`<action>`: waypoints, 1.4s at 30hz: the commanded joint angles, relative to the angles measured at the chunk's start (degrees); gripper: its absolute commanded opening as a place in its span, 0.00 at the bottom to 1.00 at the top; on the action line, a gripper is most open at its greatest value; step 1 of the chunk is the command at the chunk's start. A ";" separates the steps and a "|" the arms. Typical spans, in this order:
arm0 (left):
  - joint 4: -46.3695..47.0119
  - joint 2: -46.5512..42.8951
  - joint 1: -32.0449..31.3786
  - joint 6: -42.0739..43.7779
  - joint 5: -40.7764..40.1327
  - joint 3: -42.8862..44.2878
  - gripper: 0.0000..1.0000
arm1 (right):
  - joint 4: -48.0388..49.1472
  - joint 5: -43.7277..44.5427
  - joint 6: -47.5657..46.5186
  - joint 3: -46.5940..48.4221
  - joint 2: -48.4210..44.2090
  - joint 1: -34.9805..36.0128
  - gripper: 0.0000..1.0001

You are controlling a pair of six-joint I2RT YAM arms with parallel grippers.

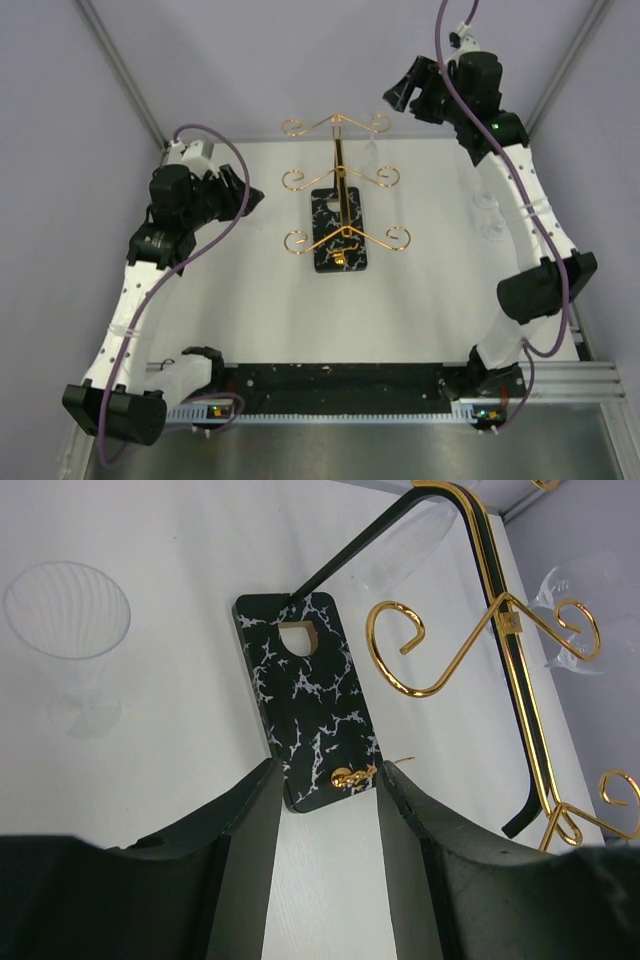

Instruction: Take the wine glass off the wine glass rack

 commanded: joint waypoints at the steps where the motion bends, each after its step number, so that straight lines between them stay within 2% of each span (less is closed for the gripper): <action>1: 3.80 -1.45 -0.01 0.23 3.54 -1.32 0.49 | -1.51 -7.87 -0.23 8.64 6.68 -1.37 0.73; 9: 5.47 -2.24 -0.01 -0.12 4.51 -4.31 0.48 | -0.19 -12.53 -1.81 14.88 15.91 -3.91 0.71; 21: 6.44 -0.23 -0.01 -0.03 6.00 -6.42 0.48 | 3.06 -24.74 -2.17 20.07 23.47 -7.08 0.66; 42: 6.35 0.13 -0.01 0.32 5.65 -6.86 0.48 | 10.79 -36.08 4.34 20.34 27.00 -7.08 0.62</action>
